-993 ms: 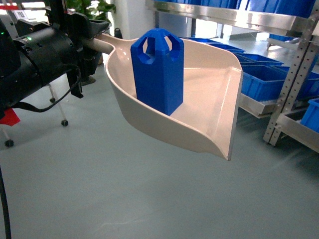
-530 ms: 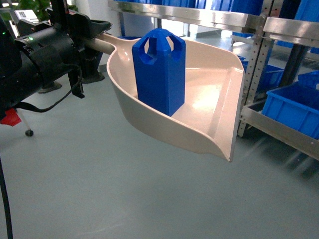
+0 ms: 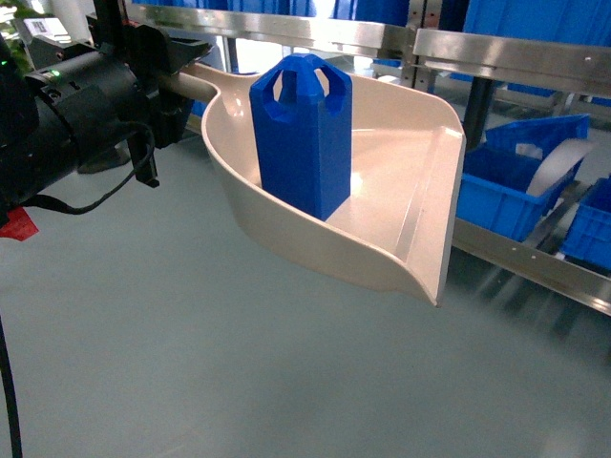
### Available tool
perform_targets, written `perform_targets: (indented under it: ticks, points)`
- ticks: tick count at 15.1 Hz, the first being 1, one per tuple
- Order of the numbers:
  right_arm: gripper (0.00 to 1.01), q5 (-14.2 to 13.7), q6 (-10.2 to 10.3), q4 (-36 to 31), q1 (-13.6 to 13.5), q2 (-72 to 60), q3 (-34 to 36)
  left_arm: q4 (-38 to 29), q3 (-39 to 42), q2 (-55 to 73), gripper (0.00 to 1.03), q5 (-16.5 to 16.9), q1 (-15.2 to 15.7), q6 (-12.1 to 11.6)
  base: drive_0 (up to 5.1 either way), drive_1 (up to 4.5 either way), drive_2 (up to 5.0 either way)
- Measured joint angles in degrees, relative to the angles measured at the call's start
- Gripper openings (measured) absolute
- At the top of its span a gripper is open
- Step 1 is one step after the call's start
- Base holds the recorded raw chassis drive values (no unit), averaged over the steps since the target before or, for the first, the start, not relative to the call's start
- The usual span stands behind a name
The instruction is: Place part in tray to right shelf
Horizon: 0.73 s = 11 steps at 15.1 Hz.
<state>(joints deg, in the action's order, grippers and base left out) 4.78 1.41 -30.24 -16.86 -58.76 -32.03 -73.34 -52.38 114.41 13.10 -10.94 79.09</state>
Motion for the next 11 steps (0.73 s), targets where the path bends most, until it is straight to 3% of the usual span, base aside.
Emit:
perform_targets:
  ticks: [11]
  points:
    - [0.98,0.0,0.0,0.02,0.0,0.0,0.0,0.0,0.0,0.0,0.13,0.02,0.04,0.0,-1.6,-1.61,-1.6]
